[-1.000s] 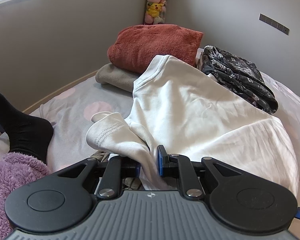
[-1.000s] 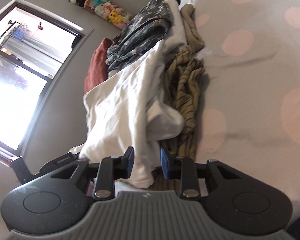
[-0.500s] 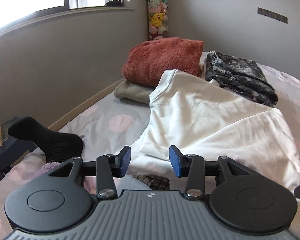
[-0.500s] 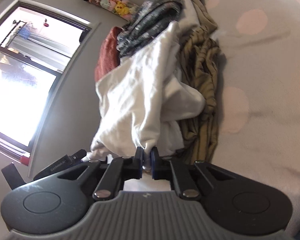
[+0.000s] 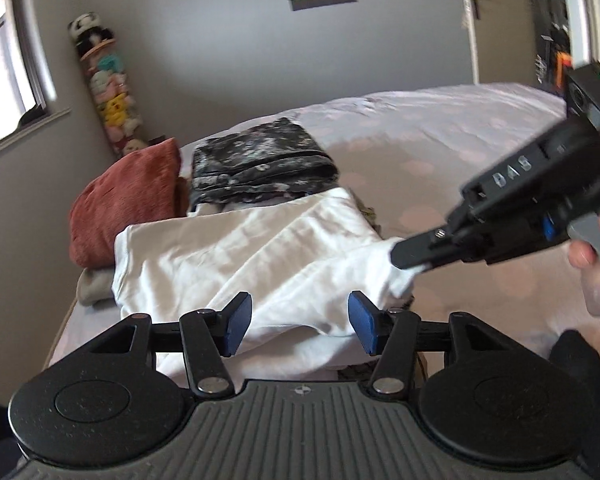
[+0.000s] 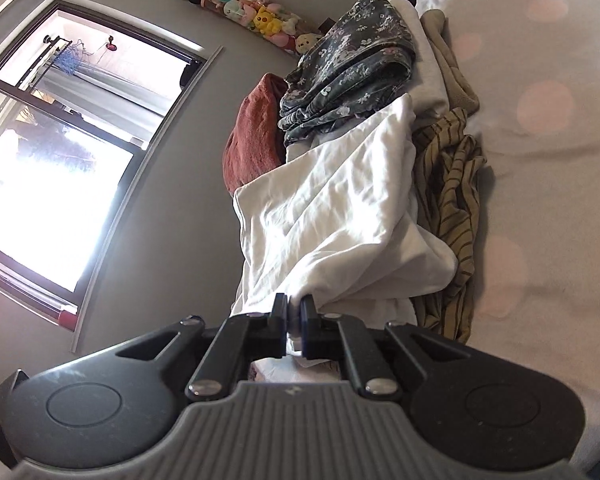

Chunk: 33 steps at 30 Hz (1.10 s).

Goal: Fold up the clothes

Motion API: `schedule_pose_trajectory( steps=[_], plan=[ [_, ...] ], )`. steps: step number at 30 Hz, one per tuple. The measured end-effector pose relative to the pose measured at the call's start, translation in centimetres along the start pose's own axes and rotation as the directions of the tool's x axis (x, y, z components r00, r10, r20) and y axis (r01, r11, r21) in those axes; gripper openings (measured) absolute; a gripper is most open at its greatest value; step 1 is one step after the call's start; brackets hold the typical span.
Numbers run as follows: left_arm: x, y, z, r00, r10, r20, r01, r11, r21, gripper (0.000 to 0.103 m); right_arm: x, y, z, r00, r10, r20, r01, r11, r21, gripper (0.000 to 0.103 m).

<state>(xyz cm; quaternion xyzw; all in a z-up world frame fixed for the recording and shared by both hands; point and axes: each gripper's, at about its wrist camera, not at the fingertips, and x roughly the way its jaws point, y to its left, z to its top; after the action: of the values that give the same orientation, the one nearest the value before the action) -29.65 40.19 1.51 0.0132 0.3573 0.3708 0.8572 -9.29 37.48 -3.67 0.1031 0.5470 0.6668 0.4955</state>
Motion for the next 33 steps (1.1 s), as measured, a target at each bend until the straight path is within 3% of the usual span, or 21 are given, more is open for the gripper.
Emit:
schedule_pose_trajectory(
  steps=[7,11,13,14,15,18,20,27,28,30,33],
  plan=[
    [2.1,-3.1,-0.3,0.999,-0.042,-0.024,0.045,0.99,0.133,0.052,0.4,0.2,-0.3,0.999,0.022,-0.023,-0.021,0.999,0.024,0.008],
    [3.3,-4.1,-0.1,1.0,-0.015,0.007,0.014,0.984,0.175,0.05,0.7,0.4,-0.4,0.999,0.038,-0.038,-0.037,0.999,0.027,0.008],
    [4.1,-4.1,0.3,1.0,-0.014,0.006,0.013,0.984,0.179,0.029,0.7,0.2,-0.4,0.998,0.045,-0.04,-0.044,0.999,0.03,0.008],
    [4.5,-3.9,0.5,0.999,-0.033,-0.009,0.034,0.985,0.172,0.01,0.6,0.2,-0.2,0.998,0.048,-0.037,-0.047,0.999,0.025,0.008],
    [4.6,-3.7,0.7,0.999,-0.034,-0.004,0.034,0.985,0.167,0.005,0.4,0.2,-0.1,0.998,0.051,-0.031,-0.05,0.999,0.015,0.009],
    [4.1,-2.6,1.9,1.0,-0.01,0.027,0.006,0.988,0.153,0.004,-0.8,-0.3,0.7,0.998,0.054,0.006,-0.054,0.998,-0.008,0.018],
    [3.7,-1.7,2.9,0.999,0.009,0.046,-0.015,0.99,0.142,0.004,-1.8,-1.4,1.3,0.998,0.034,0.049,-0.033,0.999,-0.009,0.018],
    [3.2,2.0,6.1,0.999,0.013,0.047,-0.017,0.995,0.094,0.004,-1.3,-5.9,2.4,0.986,-0.155,0.056,0.159,0.985,-0.068,0.02],
    [3.2,2.4,6.3,0.999,0.013,0.041,-0.017,0.996,0.088,0.004,-0.9,-6.3,2.4,0.986,-0.162,0.045,0.165,0.982,-0.096,0.021],
    [3.2,2.8,6.4,1.0,0.011,0.029,-0.013,0.997,0.079,0.004,0.2,-6.5,2.2,0.985,-0.169,0.022,0.171,0.97,-0.176,0.037],
    [3.2,3.0,6.5,1.0,0.007,0.018,-0.009,0.997,0.075,0.004,1.8,-6.2,1.7,0.98,-0.2,0.005,0.189,0.918,-0.348,0.037]
  ],
)
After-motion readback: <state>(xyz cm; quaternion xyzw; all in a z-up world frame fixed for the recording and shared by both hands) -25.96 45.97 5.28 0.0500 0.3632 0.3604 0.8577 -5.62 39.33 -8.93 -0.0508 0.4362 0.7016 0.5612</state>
